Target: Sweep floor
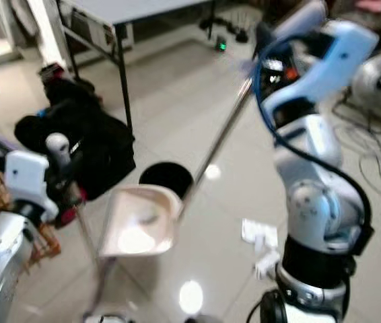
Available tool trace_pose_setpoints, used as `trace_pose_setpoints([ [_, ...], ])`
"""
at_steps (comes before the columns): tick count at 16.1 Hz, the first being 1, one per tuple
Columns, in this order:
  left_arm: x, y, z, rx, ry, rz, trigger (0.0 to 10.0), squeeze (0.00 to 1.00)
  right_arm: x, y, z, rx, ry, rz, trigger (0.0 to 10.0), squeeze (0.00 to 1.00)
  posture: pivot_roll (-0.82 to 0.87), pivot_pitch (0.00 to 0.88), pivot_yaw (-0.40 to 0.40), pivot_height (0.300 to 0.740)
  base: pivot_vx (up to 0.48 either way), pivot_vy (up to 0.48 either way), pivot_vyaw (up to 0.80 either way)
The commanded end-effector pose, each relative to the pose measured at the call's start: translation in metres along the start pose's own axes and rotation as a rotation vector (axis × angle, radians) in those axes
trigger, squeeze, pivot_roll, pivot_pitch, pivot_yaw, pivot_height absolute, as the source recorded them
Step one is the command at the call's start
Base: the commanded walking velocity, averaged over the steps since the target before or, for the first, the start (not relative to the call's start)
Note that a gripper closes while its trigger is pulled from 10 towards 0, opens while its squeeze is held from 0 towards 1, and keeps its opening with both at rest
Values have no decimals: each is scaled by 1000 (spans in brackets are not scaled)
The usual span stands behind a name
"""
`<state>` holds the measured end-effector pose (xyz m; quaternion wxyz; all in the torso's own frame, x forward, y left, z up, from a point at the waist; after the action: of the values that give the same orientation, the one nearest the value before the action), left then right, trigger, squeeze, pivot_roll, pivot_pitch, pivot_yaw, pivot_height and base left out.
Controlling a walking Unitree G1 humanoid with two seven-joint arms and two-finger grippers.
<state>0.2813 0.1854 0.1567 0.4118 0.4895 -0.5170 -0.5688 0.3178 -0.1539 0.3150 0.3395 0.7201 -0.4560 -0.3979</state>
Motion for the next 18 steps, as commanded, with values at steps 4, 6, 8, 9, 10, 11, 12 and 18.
trace_pose_setpoints([
  [4, 2, 4, -8, 23, -31, -28, 10000, 0, -8, 15, 0, 72, 15, 4, 10000, 0, 138, 76, -40, 740, 384, 0, 0],
  [6, 7, 3, -12, 24, -46, -19, 10000, 0, -1, 22, 1, 83, -8, 37, 10000, 0, 118, 77, -27, 740, 386, 0, 0],
  [8, 9, 3, -14, 26, -54, -15, 10000, 0, 3, 26, 2, 94, -25, 59, 10000, 0, 113, 78, -27, 740, 384, 0, 0],
  [9, 9, 2, -14, 24, -53, -16, 10000, 0, 5, 28, 3, 98, -32, 64, 10000, 0, 111, 85, -31, 740, 386, 0, 0],
  [10, 8, 1, -14, 25, -49, -17, 10000, 0, 5, 27, 4, 98, -37, 56, 10000, 0, 110, 81, -34, 740, 382, 0, 0],
  [11, 7, 2, -15, 30, -41, -18, 10000, 0, 7, 27, 4, 98, -46, 46, 10000, 0, 106, 80, -47, 740, 386, 0, 0],
  [12, 5, 7, -16, 44, -28, -14, 10000, 0, 9, 26, 2, 100, -53, 32, 10000, 0, 92, 77, -48, 740, 382, 0, 0],
  [18, -2, 2, -10, 31, -2, -24, 10000, 0, 2, 24, -4, 90, -9, 29, 10000, 0, 67, 73, -43, 740, 385, 0, 0],
])
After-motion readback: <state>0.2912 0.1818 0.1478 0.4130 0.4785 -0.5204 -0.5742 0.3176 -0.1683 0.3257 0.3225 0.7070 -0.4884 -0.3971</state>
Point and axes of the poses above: a point about 5 cm out from each wrist's last joint towards the gripper, its own z axis pointing back from the gripper into the wrist, its own y axis along the axis of the wrist's last joint, x = y × z, the point moved 3 cm from there along -z, pointing out of the wrist towards the gripper, and after that the axes turned 3 degrees about z, right-handed, at the moved point
